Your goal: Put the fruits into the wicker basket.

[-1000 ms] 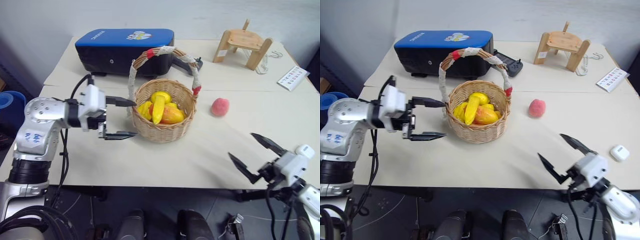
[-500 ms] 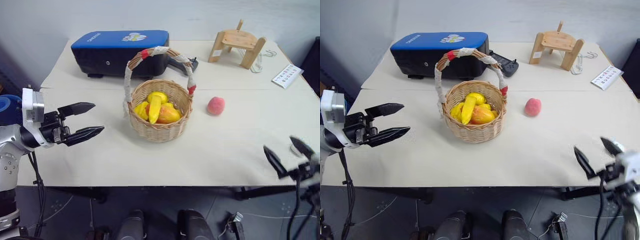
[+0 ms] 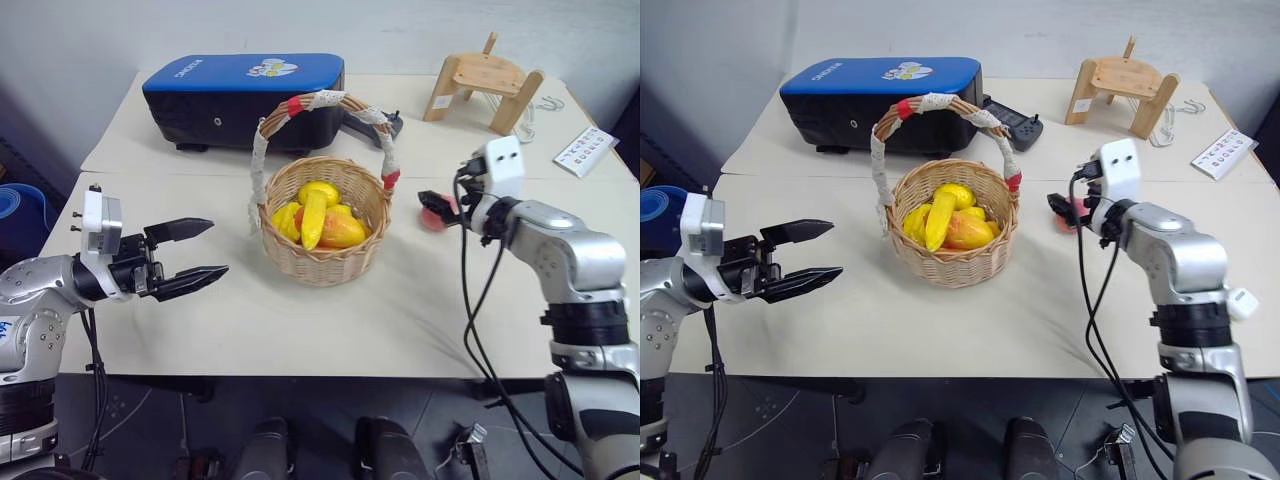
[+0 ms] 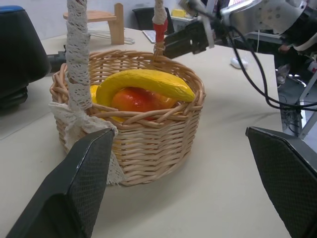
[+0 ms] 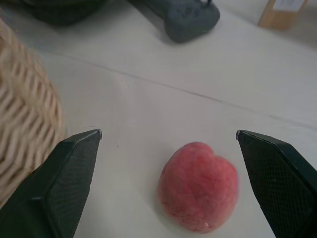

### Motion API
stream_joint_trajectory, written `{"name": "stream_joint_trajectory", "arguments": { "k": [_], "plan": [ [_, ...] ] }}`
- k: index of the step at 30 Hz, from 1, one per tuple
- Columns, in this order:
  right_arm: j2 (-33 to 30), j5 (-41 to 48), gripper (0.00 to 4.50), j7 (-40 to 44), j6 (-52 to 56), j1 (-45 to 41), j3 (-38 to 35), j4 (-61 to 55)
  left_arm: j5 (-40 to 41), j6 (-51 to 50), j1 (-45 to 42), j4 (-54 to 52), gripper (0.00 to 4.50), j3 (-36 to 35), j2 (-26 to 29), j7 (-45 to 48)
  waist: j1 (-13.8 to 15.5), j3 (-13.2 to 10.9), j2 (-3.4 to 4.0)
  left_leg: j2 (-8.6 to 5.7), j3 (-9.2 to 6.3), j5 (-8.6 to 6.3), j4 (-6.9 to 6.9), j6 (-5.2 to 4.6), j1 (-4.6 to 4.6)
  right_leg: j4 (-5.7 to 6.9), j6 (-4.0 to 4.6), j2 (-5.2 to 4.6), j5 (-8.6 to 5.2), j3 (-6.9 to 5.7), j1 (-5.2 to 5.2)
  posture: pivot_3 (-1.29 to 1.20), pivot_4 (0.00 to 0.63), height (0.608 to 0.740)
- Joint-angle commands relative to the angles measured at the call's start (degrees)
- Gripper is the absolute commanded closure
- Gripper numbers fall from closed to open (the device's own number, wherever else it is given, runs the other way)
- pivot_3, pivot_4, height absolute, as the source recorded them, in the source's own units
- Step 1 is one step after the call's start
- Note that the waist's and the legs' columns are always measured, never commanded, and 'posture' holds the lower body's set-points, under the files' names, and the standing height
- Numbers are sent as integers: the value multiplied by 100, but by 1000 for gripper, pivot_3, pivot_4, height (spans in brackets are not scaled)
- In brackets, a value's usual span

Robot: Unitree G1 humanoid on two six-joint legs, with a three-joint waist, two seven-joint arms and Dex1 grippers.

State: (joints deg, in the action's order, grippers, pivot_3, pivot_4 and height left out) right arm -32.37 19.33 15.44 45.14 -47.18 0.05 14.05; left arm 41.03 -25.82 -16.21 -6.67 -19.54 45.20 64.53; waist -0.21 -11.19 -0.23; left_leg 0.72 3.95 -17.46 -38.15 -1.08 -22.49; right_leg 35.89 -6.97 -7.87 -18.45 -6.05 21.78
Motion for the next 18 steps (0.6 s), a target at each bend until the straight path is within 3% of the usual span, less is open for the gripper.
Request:
{"name": "stream_joint_trajectory", "arguments": {
  "k": [1, 13, 16, 18],
  "plan": [
    [81, -538, 0, -201, -561, -408, -20, 761, 77, 24, -55, -322, 38, -40, -3, -120, -9, 0, 0, 0, 2, 2, -1, -1, -1, -2, 0, 0, 0, 0, 1, 0, 150, 740],
    [771, -563, 0, 153, -664, -909, -444, 2233, 58, 28, -32, -408, 38, -6, -17, -235, -153, -1, 1, 11, 2, 12, 9, 10, 6, 7, 0, 13, 0, 5, 4, 0, 150, 740],
    [758, -639, 590, 241, -859, -939, -517, 2378, 36, 51, -65, -400, 0, 37, -17, -227, -152, -1, 1, 11, 2, 12, 10, 10, 5, 7, 0, 13, 0, 6, 4, 0, 150, 740],
    [665, -623, 1274, 467, -920, -882, -539, 2229, 33, 57, -82, -410, 0, 60, -25, -229, -150, -1, 1, 11, 3, 12, 9, 10, 6, 7, 0, 13, 0, 7, 5, 0, 150, 740]
  ]
}}
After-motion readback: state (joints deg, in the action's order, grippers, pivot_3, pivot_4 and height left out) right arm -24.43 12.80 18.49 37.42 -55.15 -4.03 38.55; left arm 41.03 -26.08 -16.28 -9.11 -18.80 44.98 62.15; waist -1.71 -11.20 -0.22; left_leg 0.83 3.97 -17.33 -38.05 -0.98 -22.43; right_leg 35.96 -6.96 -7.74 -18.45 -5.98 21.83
